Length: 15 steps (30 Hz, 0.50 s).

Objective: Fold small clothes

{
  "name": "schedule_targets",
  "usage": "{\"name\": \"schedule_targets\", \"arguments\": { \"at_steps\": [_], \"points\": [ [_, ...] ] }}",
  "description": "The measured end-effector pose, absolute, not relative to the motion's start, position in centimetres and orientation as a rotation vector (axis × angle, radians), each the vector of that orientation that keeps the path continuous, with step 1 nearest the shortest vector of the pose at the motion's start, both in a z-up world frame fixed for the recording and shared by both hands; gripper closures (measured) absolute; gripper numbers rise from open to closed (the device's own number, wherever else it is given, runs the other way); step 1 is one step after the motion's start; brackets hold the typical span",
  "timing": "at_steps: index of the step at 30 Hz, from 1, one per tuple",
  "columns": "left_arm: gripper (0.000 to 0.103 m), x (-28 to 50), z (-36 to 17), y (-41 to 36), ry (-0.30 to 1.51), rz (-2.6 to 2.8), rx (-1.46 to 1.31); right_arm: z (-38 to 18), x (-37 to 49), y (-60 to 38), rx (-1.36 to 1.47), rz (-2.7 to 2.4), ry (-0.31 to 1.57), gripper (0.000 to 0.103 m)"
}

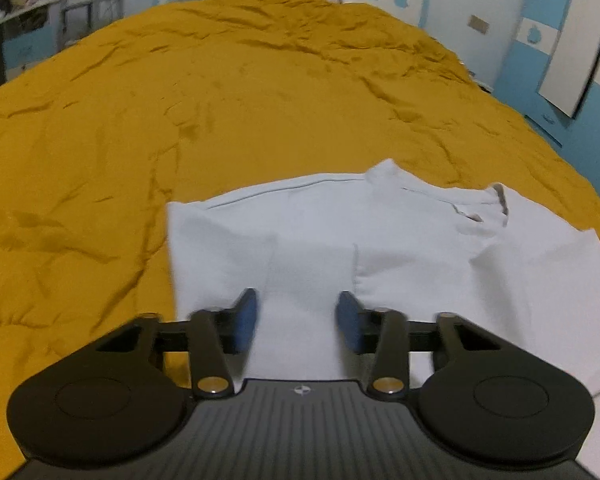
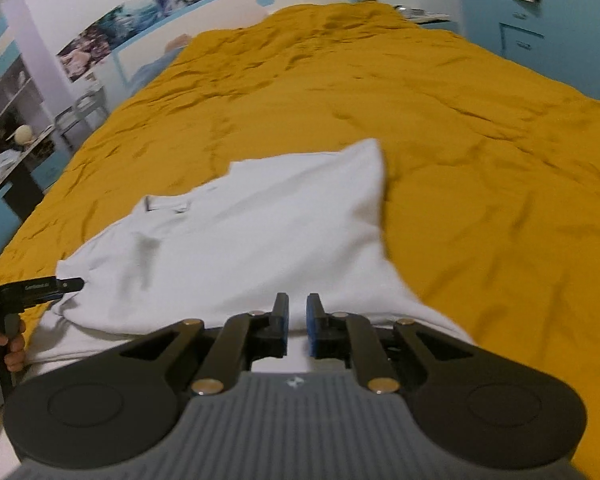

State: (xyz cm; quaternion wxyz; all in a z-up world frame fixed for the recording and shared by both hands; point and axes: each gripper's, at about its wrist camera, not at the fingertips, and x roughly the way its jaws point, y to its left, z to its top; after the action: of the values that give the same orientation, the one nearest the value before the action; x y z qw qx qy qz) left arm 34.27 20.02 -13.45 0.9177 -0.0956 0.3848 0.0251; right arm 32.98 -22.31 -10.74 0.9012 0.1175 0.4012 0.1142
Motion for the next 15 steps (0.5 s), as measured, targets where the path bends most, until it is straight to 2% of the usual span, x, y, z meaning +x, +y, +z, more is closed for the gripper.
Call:
{"name": "schedule_targets", "arguments": {
  "at_steps": [2, 3, 8, 10, 15],
  "points": [
    [0.079, 34.1, -13.2, 19.7, 0.785, 0.049, -0.179, -11.0, 32.7, -23.0, 0.248, 0.227, 0.835, 0.097],
    [0.099, 34.0, -12.9, 19.6, 0.783, 0.055, -0.175, -11.1, 32.6, -23.2, 0.25, 0.226, 0.836, 0.097],
    [0.1, 32.1, -9.1, 19.7, 0.687, 0.044, -0.229, -10.7, 32.2, -22.3, 0.209, 0.263, 0.817, 0.094],
    [0.1, 31.1, -6.7, 19.2, 0.644, 0.03, -0.243, -10.5, 32.4, -21.2, 0.169, 0.271, 0.805, 0.072],
    [0.1, 28.9, -2.5, 18.1, 0.592, 0.051, -0.228, -10.0, 31.8, -20.0, 0.086, 0.336, 0.787, 0.065]
  ]
}}
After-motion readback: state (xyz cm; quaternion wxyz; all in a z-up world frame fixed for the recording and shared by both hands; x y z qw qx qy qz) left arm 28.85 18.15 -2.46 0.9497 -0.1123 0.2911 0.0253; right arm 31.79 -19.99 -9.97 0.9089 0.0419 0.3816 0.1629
